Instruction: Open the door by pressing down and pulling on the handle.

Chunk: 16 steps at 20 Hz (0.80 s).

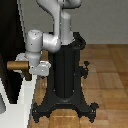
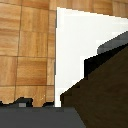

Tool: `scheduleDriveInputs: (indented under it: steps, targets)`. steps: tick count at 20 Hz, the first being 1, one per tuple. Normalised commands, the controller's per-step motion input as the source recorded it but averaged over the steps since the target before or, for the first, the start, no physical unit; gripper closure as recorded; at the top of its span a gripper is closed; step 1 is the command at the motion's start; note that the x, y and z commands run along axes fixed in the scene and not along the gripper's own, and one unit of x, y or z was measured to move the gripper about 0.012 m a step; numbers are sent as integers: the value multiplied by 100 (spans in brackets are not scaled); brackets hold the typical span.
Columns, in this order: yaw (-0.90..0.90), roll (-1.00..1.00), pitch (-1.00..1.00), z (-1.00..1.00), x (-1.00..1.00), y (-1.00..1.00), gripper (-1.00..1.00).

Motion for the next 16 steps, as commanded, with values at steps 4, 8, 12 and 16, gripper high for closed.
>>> scheduleDriveInputs:
  steps: [4,8,12,16]
  targets:
    - [0,0,0,0,0,25,-100]
    - [0,0,0,0,0,25,-100]
    - [0,0,0,0,0,100,-100]
    - [0,0,0,-25,0,50,-100]
